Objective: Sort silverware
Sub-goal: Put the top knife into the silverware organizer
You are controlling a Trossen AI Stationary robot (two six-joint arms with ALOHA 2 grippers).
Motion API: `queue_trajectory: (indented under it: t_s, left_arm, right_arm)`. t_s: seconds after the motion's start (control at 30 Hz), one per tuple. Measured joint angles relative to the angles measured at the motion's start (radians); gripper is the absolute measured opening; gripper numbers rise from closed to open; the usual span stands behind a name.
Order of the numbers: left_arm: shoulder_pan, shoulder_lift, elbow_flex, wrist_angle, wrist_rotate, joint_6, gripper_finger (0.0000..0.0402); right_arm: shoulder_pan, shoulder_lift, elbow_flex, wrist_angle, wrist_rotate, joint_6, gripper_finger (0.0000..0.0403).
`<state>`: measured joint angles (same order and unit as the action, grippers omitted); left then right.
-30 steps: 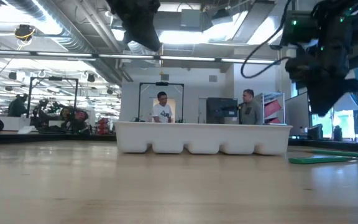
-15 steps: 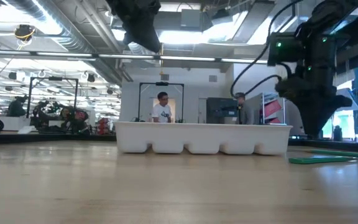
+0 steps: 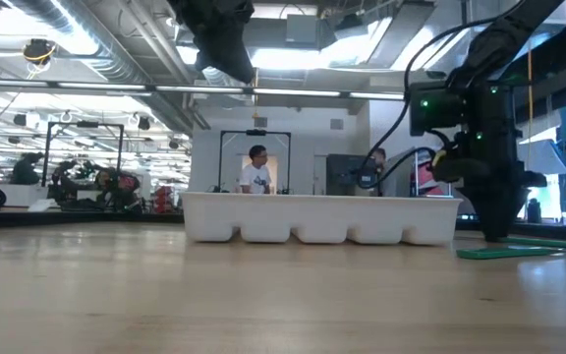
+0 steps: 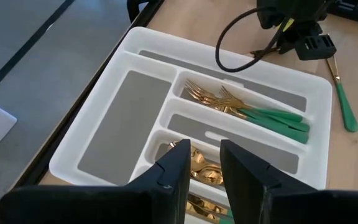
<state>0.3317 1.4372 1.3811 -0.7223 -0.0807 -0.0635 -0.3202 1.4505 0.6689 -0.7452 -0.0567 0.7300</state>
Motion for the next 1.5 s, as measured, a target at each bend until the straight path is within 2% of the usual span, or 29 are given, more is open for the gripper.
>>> queue_trajectory:
  t_s: [0.2,0.4,0.47,0.7,1.0,1.5]
  left_arm:
    - [0.0,0.0,0.0,0.0,0.0,0.0,0.0082]
    - [0.0,0.0,0.0,0.0,0.0,0.0,0.0082]
    - [0.0,0.0,0.0,0.0,0.0,0.0,0.0082]
    - [0.0,0.0,0.0,0.0,0.0,0.0,0.0082]
    - [0.0,0.0,0.0,0.0,0.0,0.0,0.0082]
    - [0.006,0.0,0.0,-0.016,0.0,0.019,0.0082]
  right_arm:
    - [-0.001,0.031,0.002,0.0,0.013,-0.01,0.0086]
    - [-0.001,0.034,0.002,-0.006,0.006,-0.012,0.0025]
    - [-0.001,0.034,0.002,-0.013,0.005,-0.012,0.0016]
    - [-0.002,0.038,0.008,-0.032,-0.027,-0.001,0.0038]
    - [-0.001,0.042,0.109,-0.12,-0.023,-0.01,0.0029]
    - [-0.001,0.04,0.282,-0.392,-0.025,-0.03,0.0033]
